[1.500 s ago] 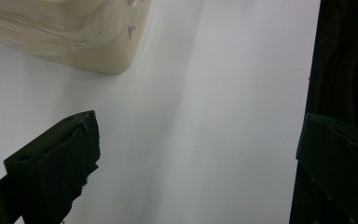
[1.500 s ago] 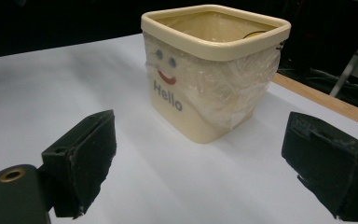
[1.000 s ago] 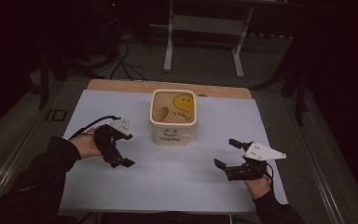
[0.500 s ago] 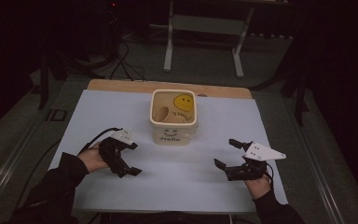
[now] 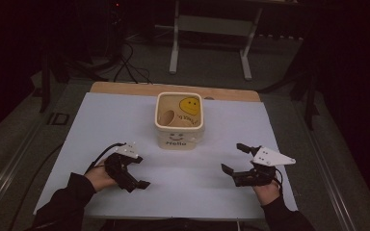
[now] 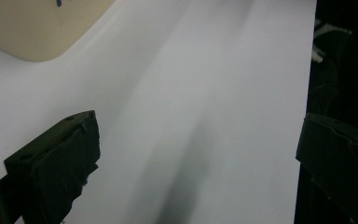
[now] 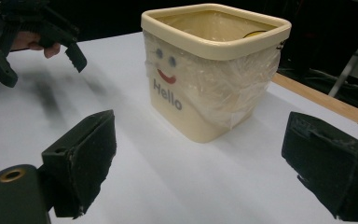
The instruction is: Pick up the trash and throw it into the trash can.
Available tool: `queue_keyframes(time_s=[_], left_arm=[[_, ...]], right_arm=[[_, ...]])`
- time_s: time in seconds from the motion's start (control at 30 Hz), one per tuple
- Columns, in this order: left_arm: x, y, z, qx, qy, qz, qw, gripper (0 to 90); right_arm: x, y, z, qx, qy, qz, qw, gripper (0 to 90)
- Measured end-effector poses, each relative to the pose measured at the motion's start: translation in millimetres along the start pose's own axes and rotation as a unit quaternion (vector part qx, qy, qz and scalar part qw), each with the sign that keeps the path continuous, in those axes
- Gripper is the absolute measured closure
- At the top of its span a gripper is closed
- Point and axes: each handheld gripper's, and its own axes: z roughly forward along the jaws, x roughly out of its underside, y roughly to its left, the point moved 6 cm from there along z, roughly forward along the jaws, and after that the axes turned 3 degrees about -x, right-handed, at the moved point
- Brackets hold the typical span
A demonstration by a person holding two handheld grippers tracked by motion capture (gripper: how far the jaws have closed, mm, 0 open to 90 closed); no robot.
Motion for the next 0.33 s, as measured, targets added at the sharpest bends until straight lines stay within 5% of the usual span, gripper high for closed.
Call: queue_keyframes(time_s=[0.33], left_arm=[[9.1,9.2,5.4,-0.018,-0.025,-0.027,0.9992,0.7]], right_arm=[[0.2,-0.2,0.9,-0.002,0.001,0.002,1.0000,10.0]])
